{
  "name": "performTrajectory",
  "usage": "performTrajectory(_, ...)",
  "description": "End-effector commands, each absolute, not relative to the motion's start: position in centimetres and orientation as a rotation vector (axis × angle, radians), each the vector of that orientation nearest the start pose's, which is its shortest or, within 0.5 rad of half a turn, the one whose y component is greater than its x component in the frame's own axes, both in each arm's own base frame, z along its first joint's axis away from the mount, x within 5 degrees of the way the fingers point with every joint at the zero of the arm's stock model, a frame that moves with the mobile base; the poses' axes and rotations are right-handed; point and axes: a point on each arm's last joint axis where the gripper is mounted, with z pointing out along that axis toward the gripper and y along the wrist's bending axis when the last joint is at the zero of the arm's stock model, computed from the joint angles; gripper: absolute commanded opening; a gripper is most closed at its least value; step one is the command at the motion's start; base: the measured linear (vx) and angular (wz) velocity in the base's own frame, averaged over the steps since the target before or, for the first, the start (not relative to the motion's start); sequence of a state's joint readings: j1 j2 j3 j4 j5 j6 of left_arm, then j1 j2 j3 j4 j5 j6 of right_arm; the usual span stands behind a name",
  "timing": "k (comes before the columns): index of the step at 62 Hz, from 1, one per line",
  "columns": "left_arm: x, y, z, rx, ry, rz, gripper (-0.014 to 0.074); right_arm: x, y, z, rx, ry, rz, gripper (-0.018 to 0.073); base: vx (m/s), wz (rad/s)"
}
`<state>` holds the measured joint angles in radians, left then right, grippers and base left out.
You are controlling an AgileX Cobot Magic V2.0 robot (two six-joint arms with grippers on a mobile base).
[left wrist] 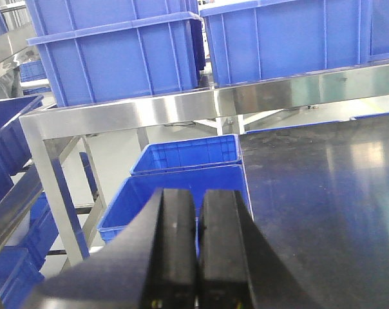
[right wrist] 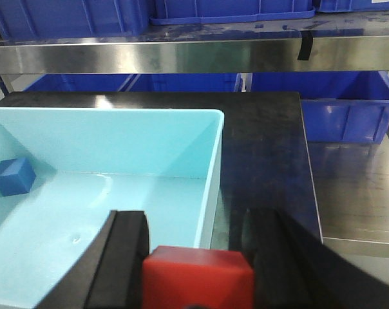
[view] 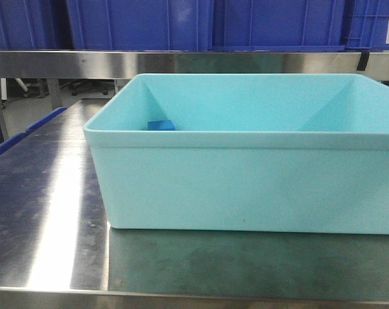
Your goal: Pick red cube and place on left shelf
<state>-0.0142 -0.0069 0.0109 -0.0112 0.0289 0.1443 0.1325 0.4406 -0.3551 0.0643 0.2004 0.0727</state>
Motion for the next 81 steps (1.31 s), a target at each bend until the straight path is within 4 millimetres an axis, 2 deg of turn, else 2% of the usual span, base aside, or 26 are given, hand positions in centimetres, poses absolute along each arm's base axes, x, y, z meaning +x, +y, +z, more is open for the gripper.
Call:
performTrajectory(1, 5.66, -0.11, 20.80, 0.108, 1.445, 0.089, 0.0106, 10.11, 1.43, 29.96, -0.016, 1.666, 0.200, 0.0056, 0.00, 0.00)
performTrajectory(81, 5.66, -0.11, 20.80, 0.108, 1.445, 0.089, 0.0106, 10.11, 1.43, 29.96, -0.016, 1.666, 0.200, 0.0056, -0.02, 0.00)
